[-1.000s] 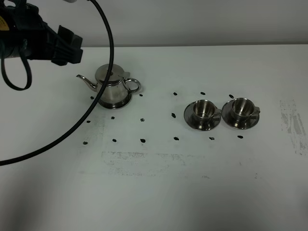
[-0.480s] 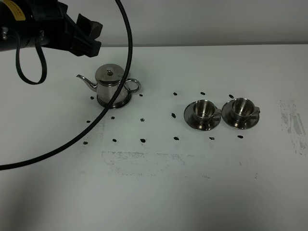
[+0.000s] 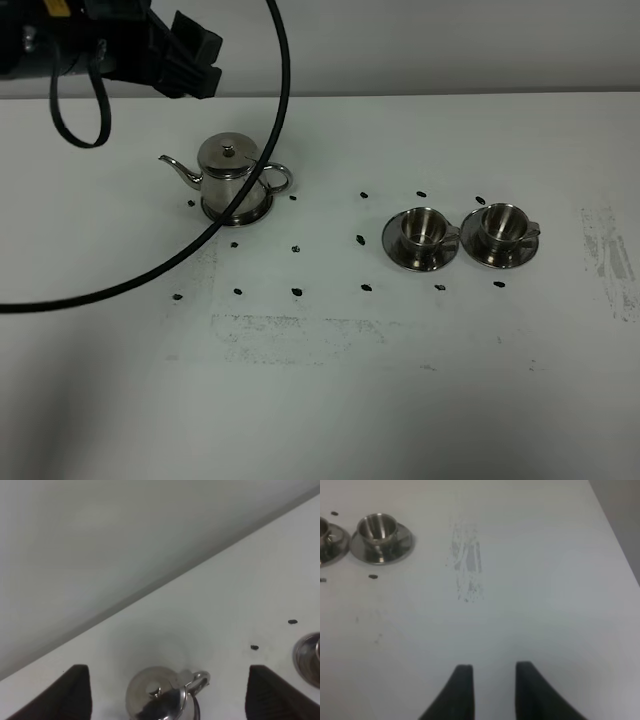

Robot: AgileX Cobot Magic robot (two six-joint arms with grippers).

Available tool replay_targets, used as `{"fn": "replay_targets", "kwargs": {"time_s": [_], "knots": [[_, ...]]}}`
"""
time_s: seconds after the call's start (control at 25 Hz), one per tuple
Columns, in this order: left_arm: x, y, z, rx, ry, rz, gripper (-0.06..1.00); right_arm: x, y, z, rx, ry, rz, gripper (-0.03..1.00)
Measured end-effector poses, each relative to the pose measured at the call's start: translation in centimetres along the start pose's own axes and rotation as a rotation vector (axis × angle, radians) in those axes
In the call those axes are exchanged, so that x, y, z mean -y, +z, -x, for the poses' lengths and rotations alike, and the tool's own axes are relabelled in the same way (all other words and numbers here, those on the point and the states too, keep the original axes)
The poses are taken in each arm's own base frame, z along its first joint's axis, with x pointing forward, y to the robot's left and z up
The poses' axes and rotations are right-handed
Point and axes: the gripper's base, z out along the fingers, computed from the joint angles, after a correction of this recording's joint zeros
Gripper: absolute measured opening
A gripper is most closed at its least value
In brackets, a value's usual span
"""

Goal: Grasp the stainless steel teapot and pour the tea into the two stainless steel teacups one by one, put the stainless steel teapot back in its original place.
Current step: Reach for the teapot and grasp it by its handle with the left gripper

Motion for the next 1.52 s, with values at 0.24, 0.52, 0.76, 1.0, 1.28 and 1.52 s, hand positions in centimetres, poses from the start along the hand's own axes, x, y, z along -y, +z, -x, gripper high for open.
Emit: {"fn": "replay_targets", "kwargs": {"time_s": [0.24,0.52,0.76,1.0,1.28,1.52], "knots": [[-0.2,2.8,0.8,-0.083,-0.002,-0.024,0.62,0.0,0.0,0.0,0.0,0.0,0.001,0.19],[1.1,4.3,1.8,-0.106,0.03,-0.061,0.62,0.0,0.0,0.0,0.0,0.0,0.001,0.19],[3.1,5.9,4.0,-0.142,0.102,-0.108,0.61,0.0,0.0,0.0,0.0,0.0,0.001,0.19],[3.6,10.2,4.6,-0.214,0.131,-0.111,0.61,0.0,0.0,0.0,0.0,0.0,0.001,0.19],[4.4,15.5,3.4,-0.281,0.138,-0.126,0.61,0.0,0.0,0.0,0.0,0.0,0.001,0.19],[5.1,17.4,2.5,-0.309,0.138,-0.138,0.61,0.0,0.0,0.0,0.0,0.0,0.001,0.19]]}}
